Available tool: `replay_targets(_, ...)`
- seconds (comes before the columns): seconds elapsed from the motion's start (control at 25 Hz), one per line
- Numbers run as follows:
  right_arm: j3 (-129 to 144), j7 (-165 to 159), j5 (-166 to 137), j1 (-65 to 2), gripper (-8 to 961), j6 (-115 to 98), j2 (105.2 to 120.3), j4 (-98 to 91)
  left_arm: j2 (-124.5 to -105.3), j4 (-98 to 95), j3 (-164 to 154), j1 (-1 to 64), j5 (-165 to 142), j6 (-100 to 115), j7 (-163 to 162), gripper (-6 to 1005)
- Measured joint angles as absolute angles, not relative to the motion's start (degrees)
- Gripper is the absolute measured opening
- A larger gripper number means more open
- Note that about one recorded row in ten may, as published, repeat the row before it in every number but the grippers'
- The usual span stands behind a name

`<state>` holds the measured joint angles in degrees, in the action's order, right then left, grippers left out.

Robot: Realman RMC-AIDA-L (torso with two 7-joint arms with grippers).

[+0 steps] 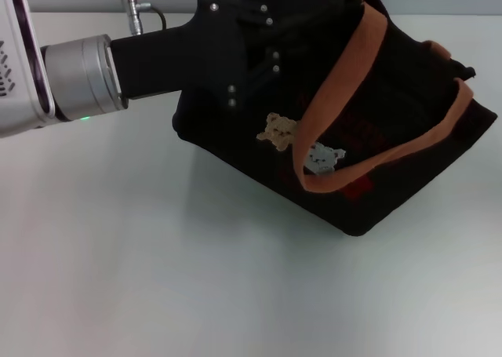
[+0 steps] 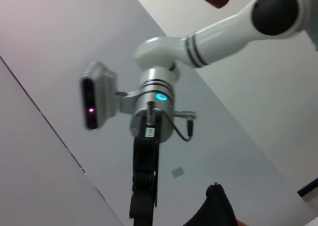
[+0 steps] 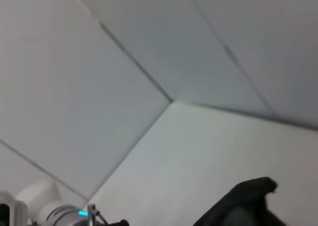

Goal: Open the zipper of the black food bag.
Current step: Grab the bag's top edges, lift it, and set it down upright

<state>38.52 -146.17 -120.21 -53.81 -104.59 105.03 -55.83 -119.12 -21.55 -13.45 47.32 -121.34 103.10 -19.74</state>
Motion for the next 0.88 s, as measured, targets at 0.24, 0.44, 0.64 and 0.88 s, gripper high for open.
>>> replay_targets(0.24,43.3,-149.6,-126.3,-59.0,472,-105.5,104.95,-53.7,-119.1,-21.6,-14.3,47.7,-120.7,103.1,-19.6,129)
replay_targets(0.44,46.2,-150.5,-128.8,-60.6,458,-103.7,106.39,-53.3,-119.09,-21.6,-14.4,47.8,-120.7,103.1,-19.0,129)
replay_targets(0.64,47.3,-150.7,-130.9,-61.2,443,-101.0,107.43,-53.3,-119.08,-21.5,-14.9,48.0,-120.5,103.2,-18.8,129)
replay_targets(0.88,52.1,-152.0,-132.4,-62.3,426,-96.7,108.46,-53.0,-119.09,-21.1,-16.0,48.4,-120.0,103.2,-18.0,129)
